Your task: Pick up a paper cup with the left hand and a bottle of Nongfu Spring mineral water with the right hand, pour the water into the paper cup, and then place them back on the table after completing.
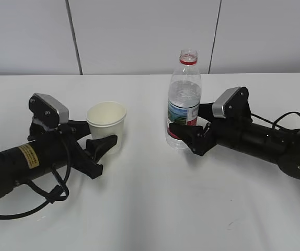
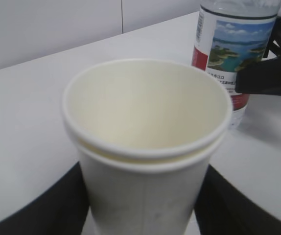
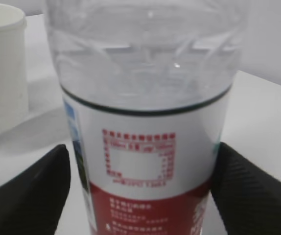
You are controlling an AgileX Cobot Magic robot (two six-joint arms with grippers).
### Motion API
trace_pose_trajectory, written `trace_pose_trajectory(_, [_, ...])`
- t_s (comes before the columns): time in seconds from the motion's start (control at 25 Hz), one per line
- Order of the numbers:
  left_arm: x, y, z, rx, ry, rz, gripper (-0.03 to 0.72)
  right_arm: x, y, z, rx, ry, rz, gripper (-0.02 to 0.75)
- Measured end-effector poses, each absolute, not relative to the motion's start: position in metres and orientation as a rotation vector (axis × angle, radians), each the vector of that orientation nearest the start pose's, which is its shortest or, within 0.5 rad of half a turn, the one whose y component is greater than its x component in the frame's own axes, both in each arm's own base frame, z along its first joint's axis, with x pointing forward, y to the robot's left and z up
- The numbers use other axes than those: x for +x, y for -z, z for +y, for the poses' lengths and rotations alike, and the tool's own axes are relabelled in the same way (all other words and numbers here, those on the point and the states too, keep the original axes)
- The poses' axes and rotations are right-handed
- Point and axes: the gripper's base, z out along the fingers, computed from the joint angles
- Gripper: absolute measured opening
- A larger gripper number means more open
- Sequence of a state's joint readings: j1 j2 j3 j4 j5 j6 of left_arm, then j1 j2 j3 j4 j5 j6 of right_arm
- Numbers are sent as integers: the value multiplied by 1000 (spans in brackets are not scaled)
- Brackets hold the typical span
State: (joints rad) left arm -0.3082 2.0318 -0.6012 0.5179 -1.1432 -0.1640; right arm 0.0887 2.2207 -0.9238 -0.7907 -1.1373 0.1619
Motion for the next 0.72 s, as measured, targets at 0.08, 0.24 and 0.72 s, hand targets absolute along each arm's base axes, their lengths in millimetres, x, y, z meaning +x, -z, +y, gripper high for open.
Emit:
trace_pose_trajectory(0.08, [289,-99,-135,665,595,1715,403,375,-85,94,-771,-515,1579,655])
trace_pose_trajectory(0.24, [289,-99,-135,665,595,1715,403,376,-86,96,-774,-519,1572,622])
trace_pose_trajectory(0.72, [290,-108,-135,665,591,1683,403,378,-87,96,-768,-514,1567,488])
